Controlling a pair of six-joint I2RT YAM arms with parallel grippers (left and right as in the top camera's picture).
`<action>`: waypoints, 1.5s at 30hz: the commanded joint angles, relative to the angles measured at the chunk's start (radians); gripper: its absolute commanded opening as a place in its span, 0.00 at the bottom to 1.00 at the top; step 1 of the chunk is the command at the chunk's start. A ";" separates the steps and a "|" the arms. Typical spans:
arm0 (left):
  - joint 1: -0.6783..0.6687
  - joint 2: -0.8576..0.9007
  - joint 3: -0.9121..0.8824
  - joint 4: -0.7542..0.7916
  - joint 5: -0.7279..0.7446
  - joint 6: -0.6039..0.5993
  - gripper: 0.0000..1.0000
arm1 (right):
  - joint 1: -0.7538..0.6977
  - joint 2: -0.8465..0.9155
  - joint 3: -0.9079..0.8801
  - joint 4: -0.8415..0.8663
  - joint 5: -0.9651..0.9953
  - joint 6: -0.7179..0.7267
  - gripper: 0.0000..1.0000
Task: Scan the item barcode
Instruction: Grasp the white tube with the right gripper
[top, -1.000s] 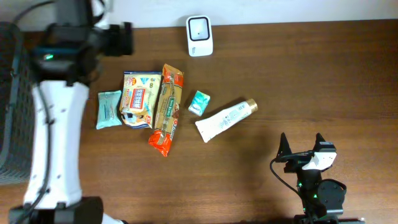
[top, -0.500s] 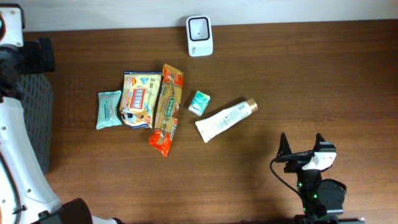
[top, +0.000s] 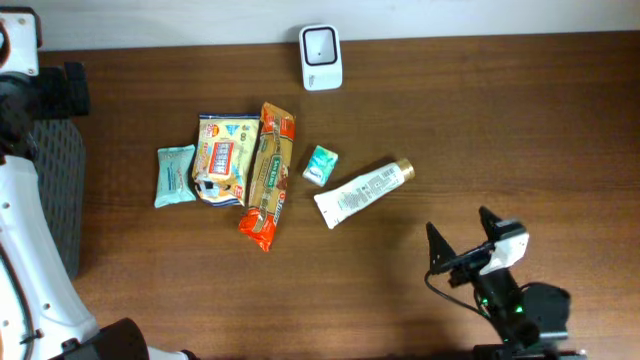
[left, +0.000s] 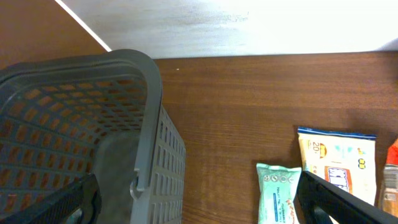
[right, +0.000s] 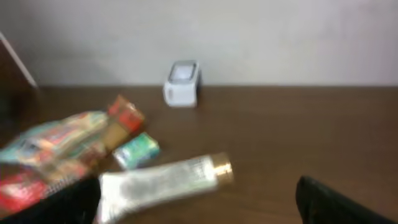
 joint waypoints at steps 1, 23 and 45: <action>0.002 -0.015 0.011 0.000 0.011 0.012 0.99 | 0.005 0.277 0.359 -0.246 -0.083 0.026 0.98; 0.002 -0.015 0.011 0.000 0.011 0.011 0.99 | 0.159 1.658 0.740 -0.104 0.054 0.744 0.62; 0.002 -0.015 0.011 0.000 0.011 0.011 0.99 | 0.229 1.772 0.888 -0.230 -0.057 0.639 0.04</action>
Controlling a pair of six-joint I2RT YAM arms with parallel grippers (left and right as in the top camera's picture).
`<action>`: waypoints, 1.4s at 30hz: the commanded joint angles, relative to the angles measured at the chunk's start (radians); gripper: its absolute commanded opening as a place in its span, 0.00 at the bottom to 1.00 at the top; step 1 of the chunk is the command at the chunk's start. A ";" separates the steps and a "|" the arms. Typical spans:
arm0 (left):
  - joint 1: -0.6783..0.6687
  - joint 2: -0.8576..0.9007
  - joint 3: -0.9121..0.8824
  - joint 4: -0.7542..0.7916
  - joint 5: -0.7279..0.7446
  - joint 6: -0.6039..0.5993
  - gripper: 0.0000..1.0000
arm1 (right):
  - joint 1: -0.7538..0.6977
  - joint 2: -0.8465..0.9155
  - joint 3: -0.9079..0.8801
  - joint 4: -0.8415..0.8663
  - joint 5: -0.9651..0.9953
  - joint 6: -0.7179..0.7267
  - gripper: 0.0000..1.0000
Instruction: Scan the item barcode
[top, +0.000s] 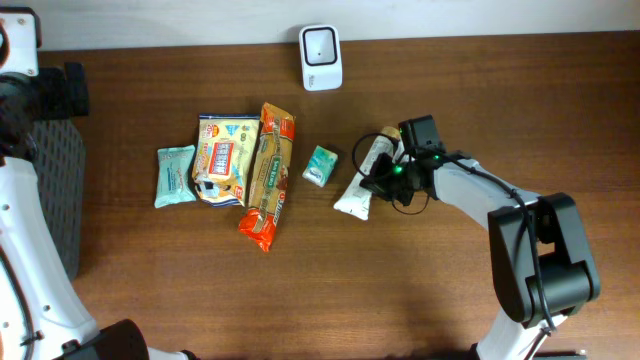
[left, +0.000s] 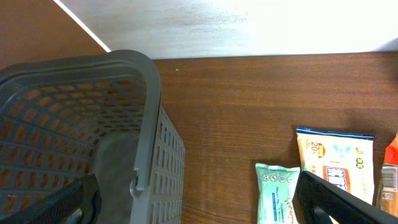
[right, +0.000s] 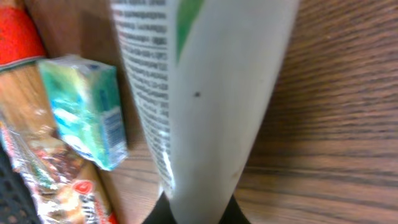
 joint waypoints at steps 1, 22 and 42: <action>0.002 -0.012 0.011 0.000 0.008 0.012 0.99 | -0.015 0.004 0.031 -0.107 0.088 -0.077 0.04; 0.002 -0.012 0.011 0.000 0.008 0.011 0.99 | -0.056 0.104 0.167 -0.414 -0.070 -0.567 0.46; 0.002 -0.012 0.011 0.000 0.008 0.011 0.99 | -0.071 -0.592 0.241 -0.378 -0.388 -0.676 0.04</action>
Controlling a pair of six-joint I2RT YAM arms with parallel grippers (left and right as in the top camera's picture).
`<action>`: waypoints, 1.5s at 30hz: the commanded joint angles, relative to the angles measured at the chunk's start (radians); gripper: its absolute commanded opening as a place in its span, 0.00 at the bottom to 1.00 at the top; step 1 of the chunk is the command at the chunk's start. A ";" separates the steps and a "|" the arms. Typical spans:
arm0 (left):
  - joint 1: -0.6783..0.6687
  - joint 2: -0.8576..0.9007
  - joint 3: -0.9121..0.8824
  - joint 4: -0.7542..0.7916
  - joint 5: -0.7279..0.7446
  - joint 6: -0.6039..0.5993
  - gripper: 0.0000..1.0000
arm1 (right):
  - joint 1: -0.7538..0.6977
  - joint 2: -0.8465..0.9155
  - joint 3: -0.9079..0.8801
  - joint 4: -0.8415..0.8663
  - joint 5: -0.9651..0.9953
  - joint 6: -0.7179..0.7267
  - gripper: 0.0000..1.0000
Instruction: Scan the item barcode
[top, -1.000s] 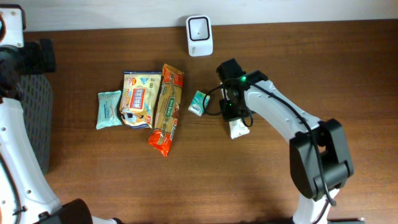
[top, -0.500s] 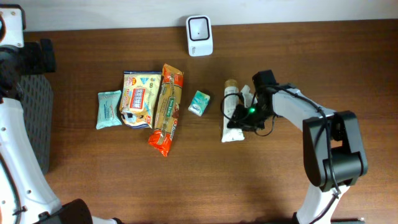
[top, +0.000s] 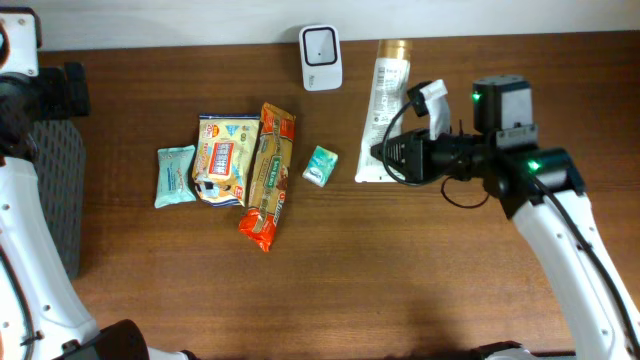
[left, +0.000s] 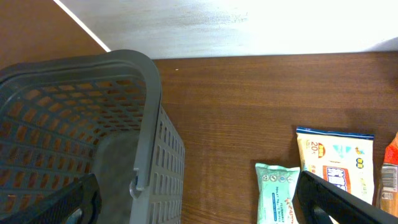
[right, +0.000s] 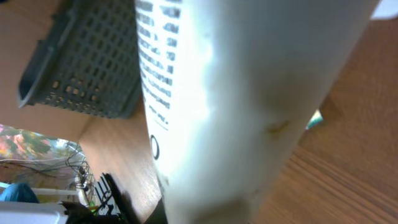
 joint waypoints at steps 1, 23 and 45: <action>0.002 -0.012 0.011 0.001 0.008 0.012 0.99 | 0.008 -0.065 0.023 0.013 -0.042 -0.028 0.04; 0.002 -0.012 0.011 0.001 0.008 0.012 0.99 | 0.336 1.110 0.903 0.250 1.722 -0.789 0.04; 0.002 -0.012 0.011 0.001 0.008 0.011 0.99 | -0.107 0.629 0.675 -0.606 1.017 -0.118 0.04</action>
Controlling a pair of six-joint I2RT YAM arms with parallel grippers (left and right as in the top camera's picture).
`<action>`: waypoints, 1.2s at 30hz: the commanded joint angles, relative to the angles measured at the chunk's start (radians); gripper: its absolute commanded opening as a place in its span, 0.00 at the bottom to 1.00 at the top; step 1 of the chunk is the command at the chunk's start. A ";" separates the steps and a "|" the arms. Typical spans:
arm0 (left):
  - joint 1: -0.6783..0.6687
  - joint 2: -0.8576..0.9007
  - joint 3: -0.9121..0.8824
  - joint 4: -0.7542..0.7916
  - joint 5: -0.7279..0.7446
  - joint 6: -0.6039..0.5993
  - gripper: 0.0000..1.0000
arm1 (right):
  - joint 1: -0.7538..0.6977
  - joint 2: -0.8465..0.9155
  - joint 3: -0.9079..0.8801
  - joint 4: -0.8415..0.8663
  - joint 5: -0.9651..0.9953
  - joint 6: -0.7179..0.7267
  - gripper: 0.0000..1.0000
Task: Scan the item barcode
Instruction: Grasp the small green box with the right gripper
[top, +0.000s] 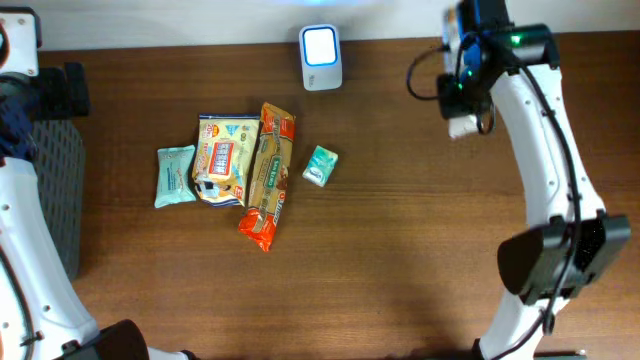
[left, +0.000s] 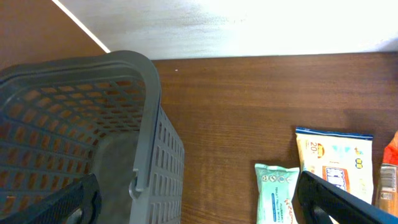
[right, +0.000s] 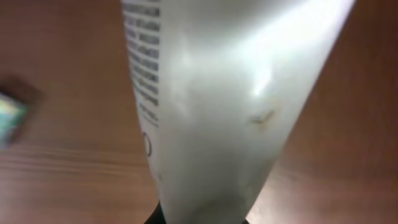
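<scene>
A white tube with small black print (right: 224, 93) fills the right wrist view, and my right gripper (right: 199, 219) is shut on its lower end. Overhead, the right gripper (top: 463, 85) is raised near the table's back edge, right of the white scanner (top: 321, 43), whose face glows bright. Only the tube's white end (top: 461, 127) shows below the gripper there. My left gripper (left: 199, 211) is open with nothing between its fingers, above the edge of a grey basket (left: 93, 124).
On the table's left half lie a teal wipes pack (top: 175, 175), a yellow snack bag (top: 222, 158), an orange cracker pack (top: 268, 175) and a small teal box (top: 320, 165). The grey basket (top: 55, 180) stands at the far left edge.
My right gripper has moved with the tube from just right of the scanner to farther back and right, and the tube now shows end-on from overhead. The scanner's face has lit up. The left arm is unchanged.
First the tube lay on the table and my right gripper was open near the front right. Then the gripper was down at the tube. Later it held the tube raised beside the scanner, and now holds it near the back edge with the scanner lit.
</scene>
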 joint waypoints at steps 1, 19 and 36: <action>0.002 -0.011 0.011 0.000 0.004 0.011 0.99 | -0.059 0.007 -0.196 0.090 0.113 0.012 0.04; 0.002 -0.011 0.011 0.000 0.004 0.011 0.99 | 0.299 0.130 -0.372 0.684 -0.432 0.544 0.49; 0.002 -0.011 0.011 0.000 0.004 0.012 0.99 | 0.311 0.235 -0.131 0.203 -0.235 0.080 0.39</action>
